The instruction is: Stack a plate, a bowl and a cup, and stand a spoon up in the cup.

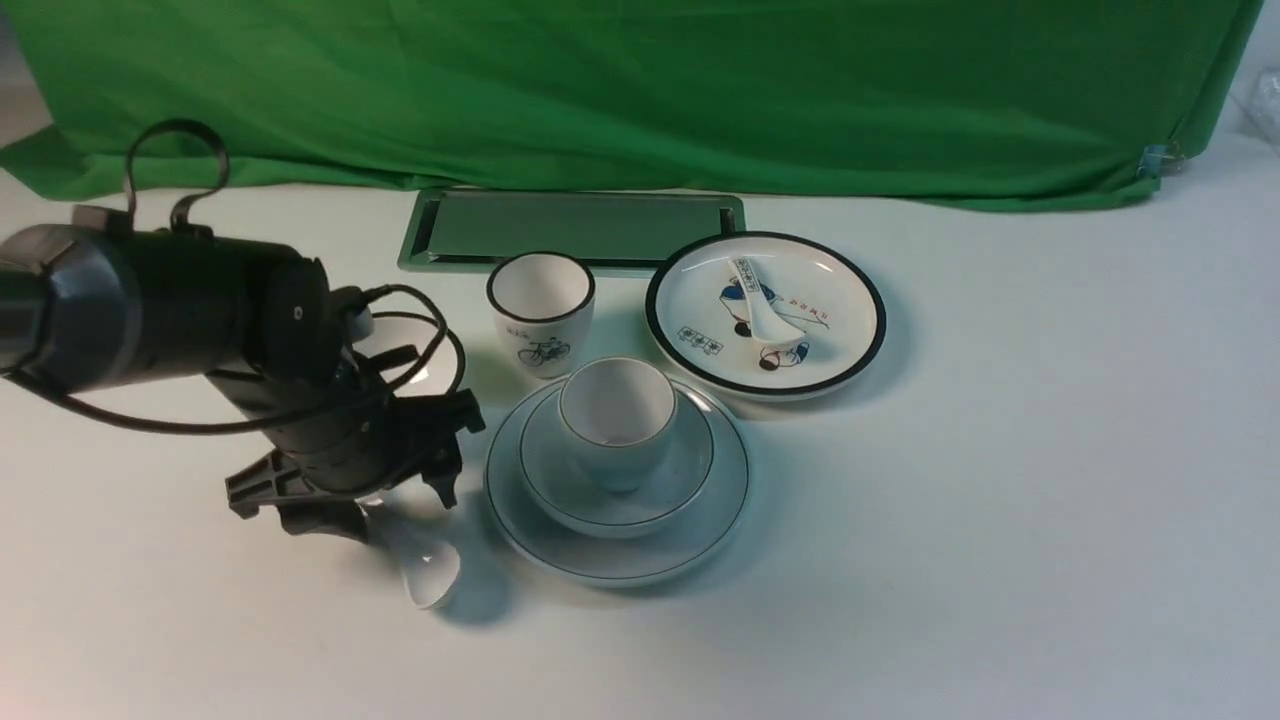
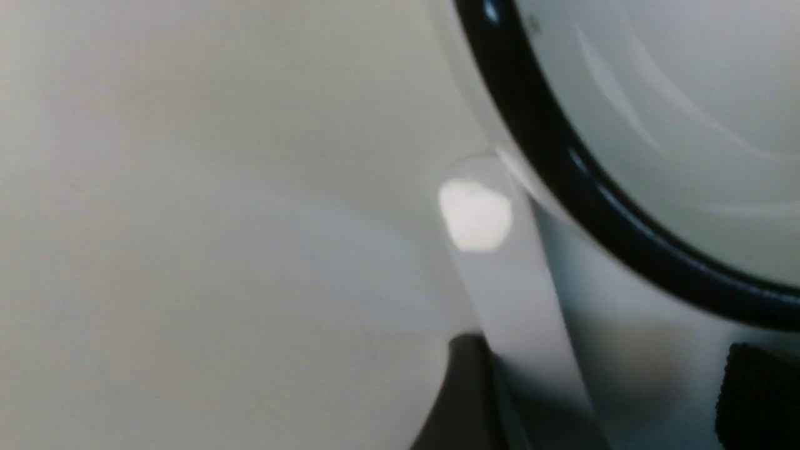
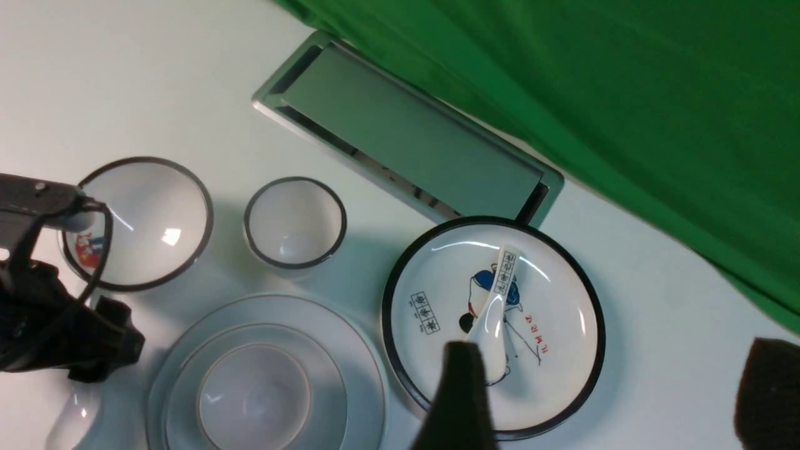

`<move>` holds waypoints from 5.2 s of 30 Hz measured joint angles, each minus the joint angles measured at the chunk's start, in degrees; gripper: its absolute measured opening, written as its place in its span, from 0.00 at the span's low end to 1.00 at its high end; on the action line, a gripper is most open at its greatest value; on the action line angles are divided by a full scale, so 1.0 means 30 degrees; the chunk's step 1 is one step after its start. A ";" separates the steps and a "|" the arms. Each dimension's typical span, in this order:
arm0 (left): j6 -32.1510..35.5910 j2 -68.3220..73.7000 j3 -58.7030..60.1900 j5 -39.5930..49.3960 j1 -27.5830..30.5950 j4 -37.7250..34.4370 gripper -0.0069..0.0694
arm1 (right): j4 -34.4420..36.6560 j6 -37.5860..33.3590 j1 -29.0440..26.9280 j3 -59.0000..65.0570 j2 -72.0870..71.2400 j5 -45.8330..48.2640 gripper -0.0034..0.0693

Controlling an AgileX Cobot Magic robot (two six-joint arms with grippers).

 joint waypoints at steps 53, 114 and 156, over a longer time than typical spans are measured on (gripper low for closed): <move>0.9407 -0.3908 0.4876 -2.3670 -0.4224 0.4547 0.14 | -0.0081 0.0012 0.0000 0.0000 0.0000 0.0000 0.83; 0.3673 -3.2155 1.1854 -0.3782 -0.1653 0.3739 0.09 | -0.5063 0.4648 0.0000 3.4620 -3.0620 -2.2125 0.09; 1.3352 -3.5062 2.0289 -0.8478 0.5492 -0.2057 0.09 | -0.5128 0.6985 0.0000 3.8905 -3.4911 -2.4639 0.28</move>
